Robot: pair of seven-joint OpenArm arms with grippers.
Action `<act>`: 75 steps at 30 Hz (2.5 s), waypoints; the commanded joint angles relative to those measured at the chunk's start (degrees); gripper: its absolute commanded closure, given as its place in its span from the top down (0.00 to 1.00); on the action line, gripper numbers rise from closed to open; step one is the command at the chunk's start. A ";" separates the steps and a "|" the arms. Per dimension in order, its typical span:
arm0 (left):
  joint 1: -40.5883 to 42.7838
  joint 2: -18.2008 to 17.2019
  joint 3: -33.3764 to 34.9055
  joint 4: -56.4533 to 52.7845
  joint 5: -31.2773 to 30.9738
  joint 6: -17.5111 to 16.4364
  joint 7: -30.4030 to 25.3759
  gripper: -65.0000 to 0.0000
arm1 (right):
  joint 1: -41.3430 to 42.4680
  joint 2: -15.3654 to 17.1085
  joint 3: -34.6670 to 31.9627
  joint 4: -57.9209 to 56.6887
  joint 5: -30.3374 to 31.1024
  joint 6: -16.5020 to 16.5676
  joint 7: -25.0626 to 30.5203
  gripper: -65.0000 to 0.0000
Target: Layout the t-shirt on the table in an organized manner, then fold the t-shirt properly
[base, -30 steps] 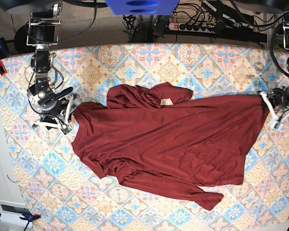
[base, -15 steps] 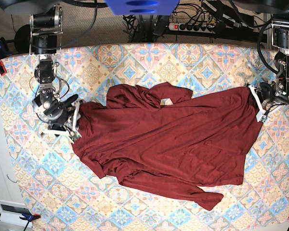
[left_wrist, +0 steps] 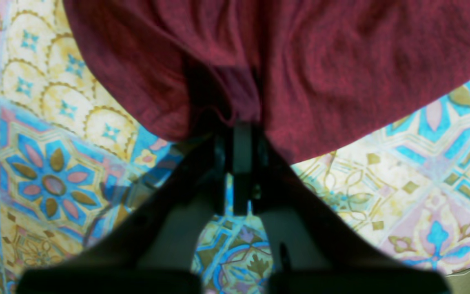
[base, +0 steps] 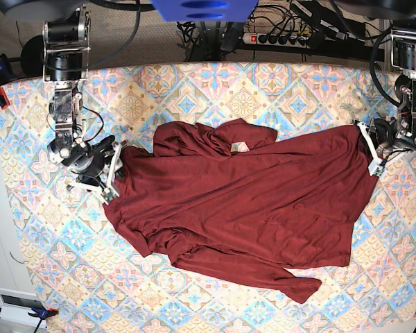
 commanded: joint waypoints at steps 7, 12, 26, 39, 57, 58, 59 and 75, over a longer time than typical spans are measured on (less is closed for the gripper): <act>-0.83 -1.50 -0.68 0.82 -0.11 -0.01 -0.47 0.00 | 1.34 0.77 0.14 1.01 0.80 -0.23 1.25 0.34; -1.36 -1.06 -0.59 0.82 -0.11 -0.01 -0.47 0.00 | 1.34 0.68 0.05 -1.53 0.80 -0.23 1.25 0.34; -5.23 1.57 -0.77 0.82 0.24 -0.01 -0.38 0.00 | 1.52 0.68 5.24 -9.27 0.80 -0.23 1.25 0.00; -5.32 2.10 -0.77 0.82 0.24 -0.01 -0.47 0.00 | 9.78 2.97 18.07 -14.19 0.62 -0.23 2.66 0.01; -4.97 6.50 -0.42 0.82 0.33 -0.01 -3.28 0.00 | 26.05 12.02 17.99 -37.84 -0.61 -1.11 15.67 0.01; -4.97 6.59 -0.42 0.82 0.33 -0.01 -3.28 0.00 | 26.66 12.37 17.99 -38.55 -1.84 -2.52 16.28 0.01; -4.88 6.59 -0.42 0.82 0.24 -0.01 -3.28 0.00 | 26.93 12.73 17.99 -38.72 -3.33 -4.45 17.34 0.01; -2.15 7.64 -0.86 7.33 0.24 0.08 -3.11 0.23 | 13.47 12.11 17.99 -18.24 -7.02 -1.73 13.56 0.11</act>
